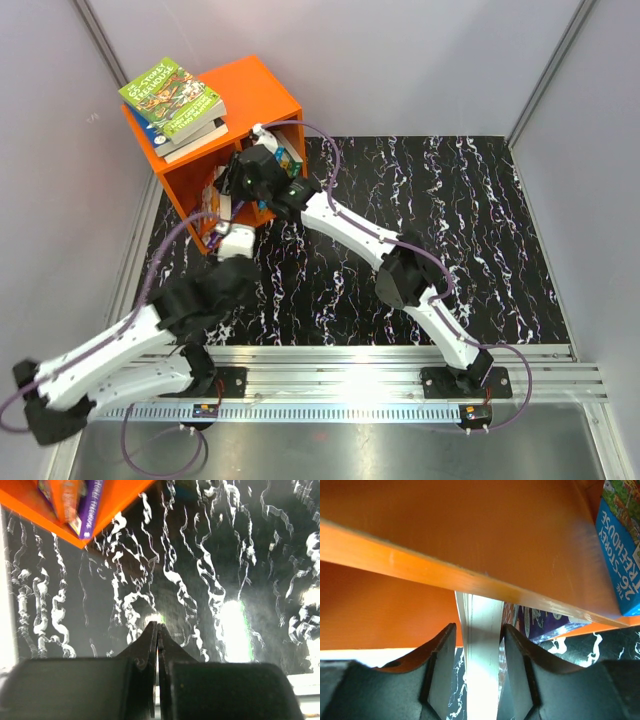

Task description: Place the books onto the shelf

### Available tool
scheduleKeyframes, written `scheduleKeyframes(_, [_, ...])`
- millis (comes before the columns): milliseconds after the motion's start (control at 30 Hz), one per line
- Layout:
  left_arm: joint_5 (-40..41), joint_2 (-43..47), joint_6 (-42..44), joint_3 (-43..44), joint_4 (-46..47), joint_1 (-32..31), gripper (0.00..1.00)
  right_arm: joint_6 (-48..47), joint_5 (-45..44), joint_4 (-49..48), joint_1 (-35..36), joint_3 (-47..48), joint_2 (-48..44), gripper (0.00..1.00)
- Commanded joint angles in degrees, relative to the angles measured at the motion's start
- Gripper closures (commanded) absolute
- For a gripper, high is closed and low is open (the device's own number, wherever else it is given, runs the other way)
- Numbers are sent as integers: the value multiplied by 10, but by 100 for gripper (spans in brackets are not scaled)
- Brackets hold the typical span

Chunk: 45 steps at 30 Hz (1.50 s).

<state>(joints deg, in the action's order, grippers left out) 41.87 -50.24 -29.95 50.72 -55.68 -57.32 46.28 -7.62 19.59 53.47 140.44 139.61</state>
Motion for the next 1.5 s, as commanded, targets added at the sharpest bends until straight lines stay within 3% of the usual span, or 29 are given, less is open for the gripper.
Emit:
scheduleKeyframes(0, [-135, 128, 118, -56, 134, 102, 100, 3, 57, -36, -17, 19, -7, 52])
scheduleKeyframes(133, [-192, 156, 161, -94, 237, 227, 100, 7, 75, -25, -21, 31, 6, 55])
scheduleKeyframes(267, [-363, 87, 155, -123, 301, 356, 100, 8, 88, -18, -28, 28, 2, 55])
scheduleKeyframes(333, [-389, 56, 148, -139, 351, 395, 100, 8, 94, -15, -35, 28, 1, 55])
scheduleKeyframes(500, [-408, 13, 147, -159, 450, 426, 100, 15, 109, -5, -47, 32, 1, 56])
scheduleKeyframes(833, [-431, -139, 146, -126, 536, 446, 100, 30, 139, -2, -50, 23, -4, 57])
scheduleKeyframes(1000, [-405, -176, 139, -119, 586, 450, 100, 30, 153, 4, -52, 45, 4, 57])
scheduleKeyframes(1467, [-363, -279, 141, -16, 612, 469, 100, 34, 189, 22, -57, -7, -42, 57])
